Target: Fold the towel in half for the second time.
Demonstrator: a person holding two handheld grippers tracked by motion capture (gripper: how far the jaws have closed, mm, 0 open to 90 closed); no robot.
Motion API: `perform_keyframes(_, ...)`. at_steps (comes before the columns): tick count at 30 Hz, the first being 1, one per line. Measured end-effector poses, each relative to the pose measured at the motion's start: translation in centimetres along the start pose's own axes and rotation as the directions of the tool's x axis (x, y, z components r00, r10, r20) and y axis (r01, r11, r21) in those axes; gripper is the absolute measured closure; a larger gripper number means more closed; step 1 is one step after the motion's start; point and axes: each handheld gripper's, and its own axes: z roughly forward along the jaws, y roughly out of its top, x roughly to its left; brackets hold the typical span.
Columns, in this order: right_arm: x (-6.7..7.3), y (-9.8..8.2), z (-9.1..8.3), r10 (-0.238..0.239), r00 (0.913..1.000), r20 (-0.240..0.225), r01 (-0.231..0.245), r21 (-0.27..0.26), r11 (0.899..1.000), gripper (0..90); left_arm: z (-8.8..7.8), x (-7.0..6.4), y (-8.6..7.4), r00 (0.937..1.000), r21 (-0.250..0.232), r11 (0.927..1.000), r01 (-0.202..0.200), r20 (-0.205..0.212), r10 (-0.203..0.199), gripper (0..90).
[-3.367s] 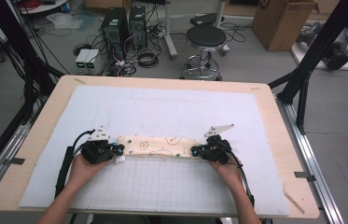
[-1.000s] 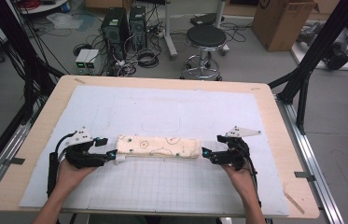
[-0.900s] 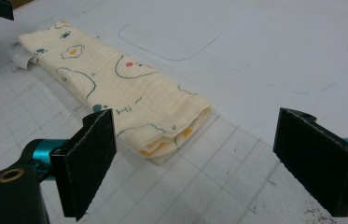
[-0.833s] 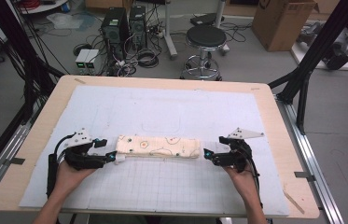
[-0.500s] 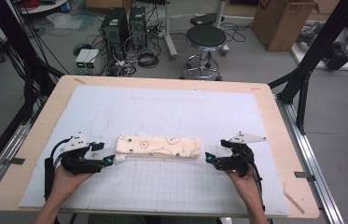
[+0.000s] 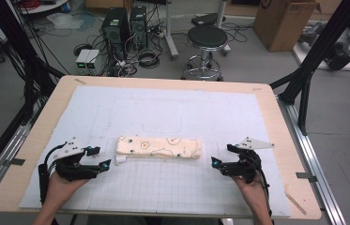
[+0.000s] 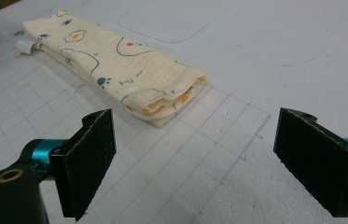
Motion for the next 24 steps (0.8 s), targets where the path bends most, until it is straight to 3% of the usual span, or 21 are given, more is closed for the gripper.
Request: perform_keyframes(24,0.2,-1.2,-1.8,0.0,0.9996,0.03,0.001,-0.002,1.0,12.3,-2.6,-0.7,-1.5,0.9991,0.0,1.0,0.005,-0.041,-0.005,28.3)
